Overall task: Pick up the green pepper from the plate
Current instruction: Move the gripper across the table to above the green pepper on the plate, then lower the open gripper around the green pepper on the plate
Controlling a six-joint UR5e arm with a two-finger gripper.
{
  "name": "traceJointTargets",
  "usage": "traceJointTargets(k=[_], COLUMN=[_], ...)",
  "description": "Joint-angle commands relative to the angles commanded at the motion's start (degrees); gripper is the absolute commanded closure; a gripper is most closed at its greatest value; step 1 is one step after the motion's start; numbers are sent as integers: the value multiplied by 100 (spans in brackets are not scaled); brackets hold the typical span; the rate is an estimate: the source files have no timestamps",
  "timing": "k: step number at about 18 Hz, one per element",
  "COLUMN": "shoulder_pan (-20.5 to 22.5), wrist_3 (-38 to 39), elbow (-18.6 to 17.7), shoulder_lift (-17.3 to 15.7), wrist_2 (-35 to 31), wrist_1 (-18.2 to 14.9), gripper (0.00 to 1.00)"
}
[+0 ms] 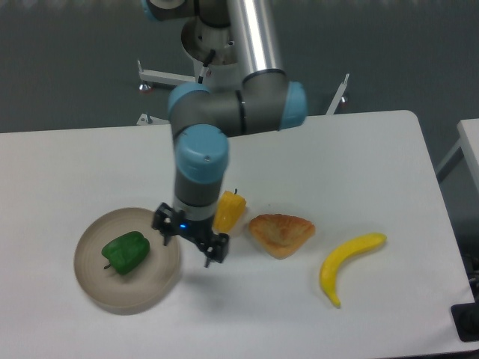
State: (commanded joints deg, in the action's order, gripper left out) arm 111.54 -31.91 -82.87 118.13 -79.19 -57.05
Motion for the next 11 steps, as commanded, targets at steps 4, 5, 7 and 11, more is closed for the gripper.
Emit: traceJointTargets(k=[4,5,7,11], shoulder_pan=[-158,-176,-185,-273], wrist_3=[140,123,19,-640], elbow=[-186,-186,-177,-177], shoulder_lift=[-53,-36,25,78], wrist_2=[0,-9,-9,-18], wrist_1=[27,45,71,80], gripper=[0,0,0,0])
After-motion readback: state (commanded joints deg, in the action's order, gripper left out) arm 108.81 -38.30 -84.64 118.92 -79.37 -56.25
